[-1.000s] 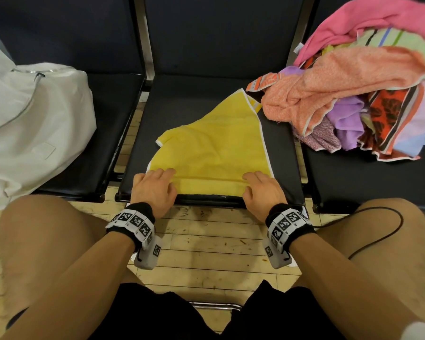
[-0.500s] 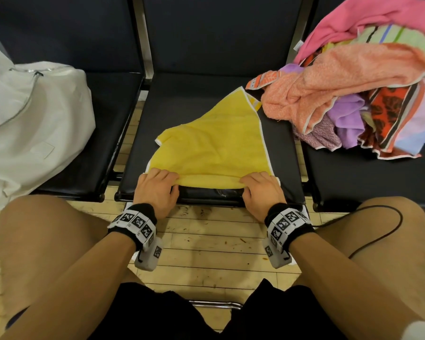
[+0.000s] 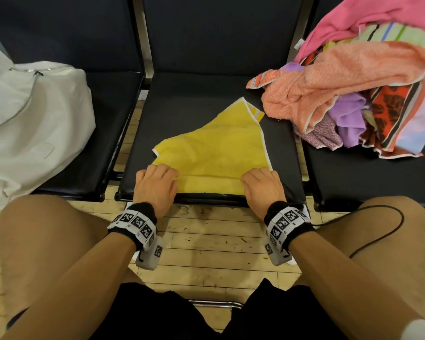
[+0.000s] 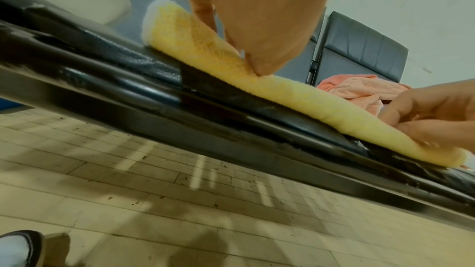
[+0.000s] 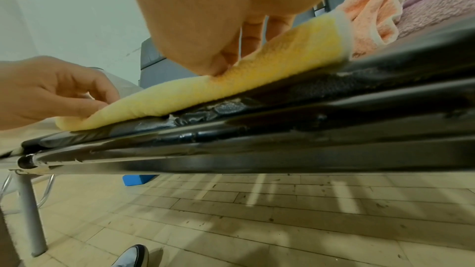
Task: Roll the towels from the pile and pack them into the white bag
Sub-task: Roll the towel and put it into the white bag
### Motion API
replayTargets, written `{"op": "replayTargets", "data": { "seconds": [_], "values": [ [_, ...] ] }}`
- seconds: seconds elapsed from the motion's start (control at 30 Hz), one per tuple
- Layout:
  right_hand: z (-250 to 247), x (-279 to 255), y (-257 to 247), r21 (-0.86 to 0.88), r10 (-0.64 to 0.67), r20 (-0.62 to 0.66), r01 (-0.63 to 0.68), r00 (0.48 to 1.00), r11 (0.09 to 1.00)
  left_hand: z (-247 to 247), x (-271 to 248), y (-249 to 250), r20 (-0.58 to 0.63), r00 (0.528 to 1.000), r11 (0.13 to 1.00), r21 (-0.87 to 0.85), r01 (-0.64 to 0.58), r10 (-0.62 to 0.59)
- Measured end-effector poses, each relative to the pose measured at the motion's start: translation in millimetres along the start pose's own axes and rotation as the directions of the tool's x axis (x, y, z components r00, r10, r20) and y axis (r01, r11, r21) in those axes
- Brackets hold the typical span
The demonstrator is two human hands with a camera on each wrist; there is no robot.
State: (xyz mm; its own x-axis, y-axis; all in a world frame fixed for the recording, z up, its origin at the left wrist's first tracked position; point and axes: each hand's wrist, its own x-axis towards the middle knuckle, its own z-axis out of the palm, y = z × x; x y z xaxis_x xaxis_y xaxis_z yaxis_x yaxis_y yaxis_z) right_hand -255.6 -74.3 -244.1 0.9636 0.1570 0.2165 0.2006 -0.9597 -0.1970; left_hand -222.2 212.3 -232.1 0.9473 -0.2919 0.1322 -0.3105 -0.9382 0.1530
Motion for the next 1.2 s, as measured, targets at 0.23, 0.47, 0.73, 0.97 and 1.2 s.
{"op": "replayTargets", "data": {
  "seconds": [0.23, 0.47, 0.73, 0.97, 1.2],
  "values": [
    [-5.8, -3.9, -4.4, 0.016, 0.039, 0.212, -0.043, 0.976, 0.999, 2.0, -6.2, 0.9, 0.085, 0.995, 0.997, -0.047, -0.054, 0.057],
    [-6.3, -0.6, 0.5, 0.049, 0.05, 0.174, -0.059, 0.984, 0.997, -1.7, -3.3, 3.3, 0.126, 0.992, 0.999, -0.044, -0.007, 0.012],
    [-14.9, -0.3, -2.3, 0.15, 0.13, 0.25, -0.171, 0.959, 0.974, -4.9, -4.2, 7.8, 0.185, 0.982, 0.999, -0.042, 0.028, -0.02],
    [1.3, 0.9, 0.0, 0.05, -0.006, 0.001, 0.006, 1.0, 0.999, -2.4, -1.9, 6.9, 0.071, 0.997, 0.999, 0.025, -0.031, 0.029],
    [-3.1, -1.8, 2.4, 0.071, 0.041, 0.188, -0.056, 0.981, 0.996, -1.7, -6.5, 5.6, 0.125, 0.992, 0.999, -0.023, -0.026, 0.028]
  ]
}}
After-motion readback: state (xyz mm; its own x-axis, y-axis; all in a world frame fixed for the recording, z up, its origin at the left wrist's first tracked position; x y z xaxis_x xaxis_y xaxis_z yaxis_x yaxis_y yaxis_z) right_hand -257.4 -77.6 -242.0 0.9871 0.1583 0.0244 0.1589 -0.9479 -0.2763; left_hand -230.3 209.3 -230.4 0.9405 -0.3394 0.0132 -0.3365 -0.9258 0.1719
